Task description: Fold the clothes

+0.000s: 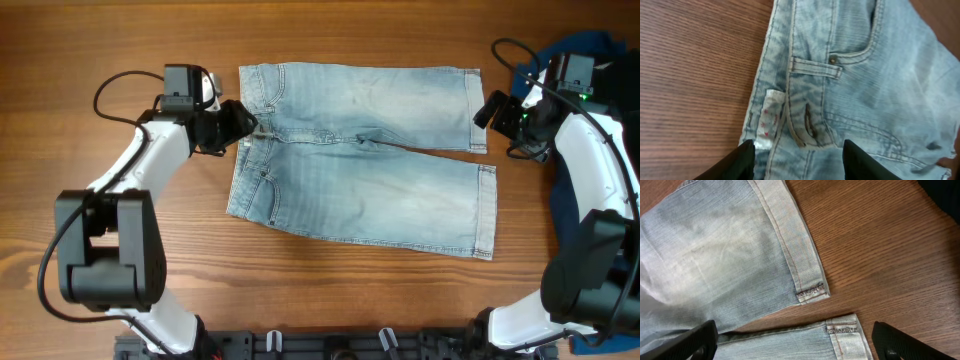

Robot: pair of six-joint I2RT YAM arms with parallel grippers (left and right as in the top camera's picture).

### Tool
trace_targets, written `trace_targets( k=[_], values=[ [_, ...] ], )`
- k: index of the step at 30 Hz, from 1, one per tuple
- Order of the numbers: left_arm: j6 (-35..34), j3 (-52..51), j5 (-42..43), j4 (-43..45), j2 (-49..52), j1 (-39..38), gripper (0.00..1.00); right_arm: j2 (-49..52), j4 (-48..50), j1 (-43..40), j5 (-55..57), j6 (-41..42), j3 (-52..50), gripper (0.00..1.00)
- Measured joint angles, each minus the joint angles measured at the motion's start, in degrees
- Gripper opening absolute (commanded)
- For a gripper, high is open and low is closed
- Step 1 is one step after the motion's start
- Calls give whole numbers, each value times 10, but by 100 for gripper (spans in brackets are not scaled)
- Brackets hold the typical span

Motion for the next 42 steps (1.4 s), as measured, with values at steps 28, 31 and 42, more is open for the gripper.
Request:
trace_targets(
  k=[28,31,42],
  values=[
    [0,0,-60,50,37,-49,57,0,0,0,0,0,0,100],
    [0,0,-60,62,49,-49,57,0,0,0,0,0,0,99],
    [-10,1,-66,80,68,-49,19,0,1,0,0,0,0,100]
  ],
)
